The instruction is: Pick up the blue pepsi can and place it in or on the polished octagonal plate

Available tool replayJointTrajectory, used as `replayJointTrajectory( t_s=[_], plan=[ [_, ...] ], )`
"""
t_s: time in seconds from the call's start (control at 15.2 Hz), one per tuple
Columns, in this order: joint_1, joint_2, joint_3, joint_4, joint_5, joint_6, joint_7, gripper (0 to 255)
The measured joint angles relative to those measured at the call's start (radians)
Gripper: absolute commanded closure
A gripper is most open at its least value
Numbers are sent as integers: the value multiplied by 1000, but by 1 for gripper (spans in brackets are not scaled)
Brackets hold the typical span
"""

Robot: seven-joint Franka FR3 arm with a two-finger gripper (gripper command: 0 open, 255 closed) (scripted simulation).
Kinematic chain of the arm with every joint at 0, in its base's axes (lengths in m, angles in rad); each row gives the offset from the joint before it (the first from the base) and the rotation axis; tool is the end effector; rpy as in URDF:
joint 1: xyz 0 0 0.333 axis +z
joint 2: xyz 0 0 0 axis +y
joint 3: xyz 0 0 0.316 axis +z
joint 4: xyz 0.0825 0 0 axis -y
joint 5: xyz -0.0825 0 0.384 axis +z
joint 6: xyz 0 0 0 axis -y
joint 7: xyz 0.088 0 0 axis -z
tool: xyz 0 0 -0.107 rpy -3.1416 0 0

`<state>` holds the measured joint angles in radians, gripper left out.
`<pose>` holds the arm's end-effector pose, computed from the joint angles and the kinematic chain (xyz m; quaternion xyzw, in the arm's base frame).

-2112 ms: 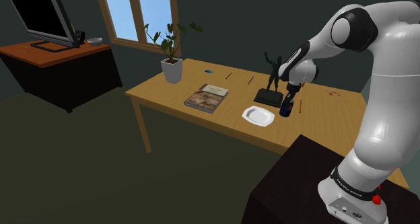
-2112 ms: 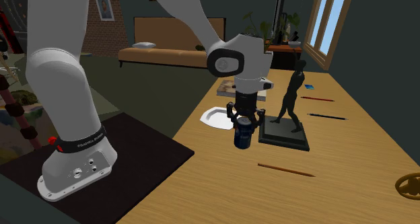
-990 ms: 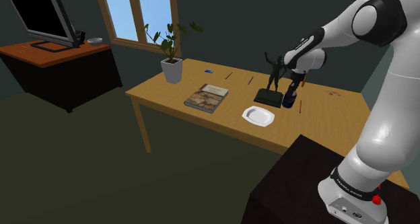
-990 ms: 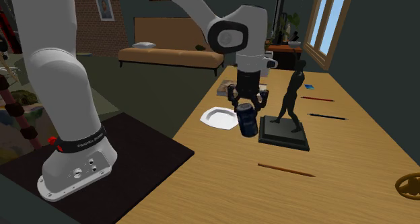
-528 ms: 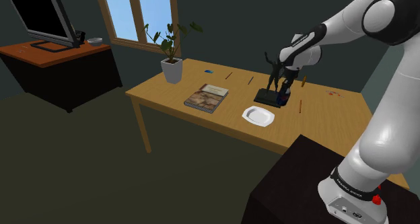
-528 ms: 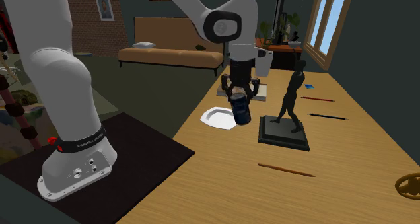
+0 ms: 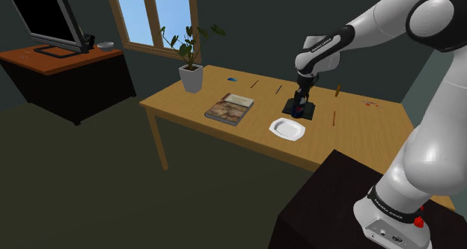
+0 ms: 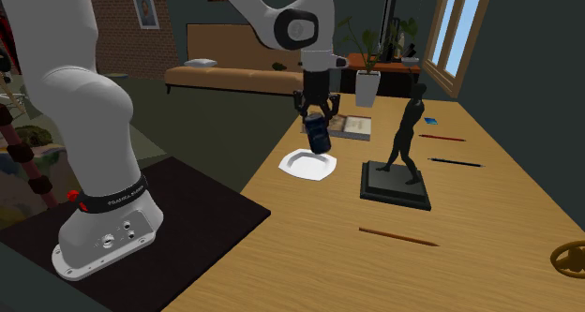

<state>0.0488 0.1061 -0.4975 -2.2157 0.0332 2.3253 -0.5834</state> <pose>0.4882 -0.2328 0.3370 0.9982 0.0574 0.0009 0.0155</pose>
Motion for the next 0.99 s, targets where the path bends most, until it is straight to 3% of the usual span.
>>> replayJointTrajectory(
  t_s=[0.26,0.99],
  plan=[
    [33,14,27,11,4,2,59,255],
    [17,130,52,-18,83,133,12,255]
  ],
)
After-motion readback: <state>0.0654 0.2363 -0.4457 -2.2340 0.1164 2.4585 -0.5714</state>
